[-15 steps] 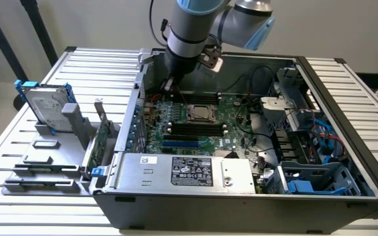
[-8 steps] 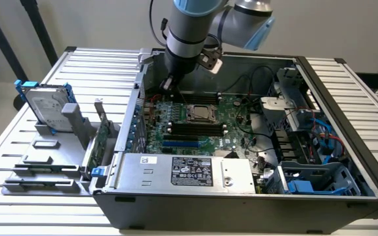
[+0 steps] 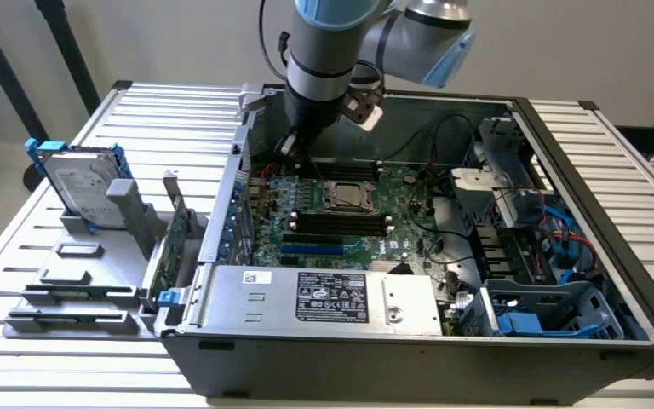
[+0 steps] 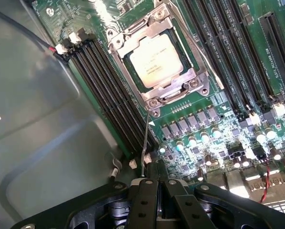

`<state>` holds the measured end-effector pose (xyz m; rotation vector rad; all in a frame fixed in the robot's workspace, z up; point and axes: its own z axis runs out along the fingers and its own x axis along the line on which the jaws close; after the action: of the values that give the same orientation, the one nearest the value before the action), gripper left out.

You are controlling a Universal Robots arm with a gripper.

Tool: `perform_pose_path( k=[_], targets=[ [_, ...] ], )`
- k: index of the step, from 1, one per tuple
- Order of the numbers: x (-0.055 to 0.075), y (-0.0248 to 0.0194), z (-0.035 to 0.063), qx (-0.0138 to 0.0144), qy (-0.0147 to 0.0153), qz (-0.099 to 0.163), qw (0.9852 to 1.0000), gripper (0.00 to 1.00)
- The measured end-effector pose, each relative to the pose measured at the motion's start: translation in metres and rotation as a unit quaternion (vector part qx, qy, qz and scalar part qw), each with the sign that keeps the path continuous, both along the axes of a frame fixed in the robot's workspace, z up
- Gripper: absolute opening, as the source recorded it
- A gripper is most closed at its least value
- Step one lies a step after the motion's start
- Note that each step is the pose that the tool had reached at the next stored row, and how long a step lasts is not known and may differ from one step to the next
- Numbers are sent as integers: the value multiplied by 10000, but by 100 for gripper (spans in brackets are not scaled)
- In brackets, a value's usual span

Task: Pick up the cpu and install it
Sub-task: 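Install the first cpu locking lever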

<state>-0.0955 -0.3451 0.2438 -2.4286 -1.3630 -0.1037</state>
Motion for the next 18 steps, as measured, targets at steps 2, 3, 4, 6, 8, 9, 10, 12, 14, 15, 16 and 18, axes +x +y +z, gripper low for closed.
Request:
perform_pose_path(
  k=[2,3,4,6,8,9,10,12,14,15,16,18],
  targets=[
    [-11,0,-8,0,0,-79,10000,11],
    [-20,0,-12,0,0,-107,9999,11],
    [-36,0,-15,0,0,-124,9999,11],
    [-81,0,-22,0,0,-150,9999,11],
    [-120,2,-27,1,-1,-191,9998,11],
    [-126,2,-28,5,-2,-227,9997,11],
    [-127,2,-28,11,-3,-271,9996,11],
    [-127,1,-27,23,-5,-368,9993,11],
    [-127,3,-28,31,-8,-447,9990,11],
    [-127,4,-28,33,-11,-480,9988,11],
    [-127,6,-29,35,-15,-508,9987,11],
    [-127,10,-28,37,-25,-546,9985,11]
  ],
)
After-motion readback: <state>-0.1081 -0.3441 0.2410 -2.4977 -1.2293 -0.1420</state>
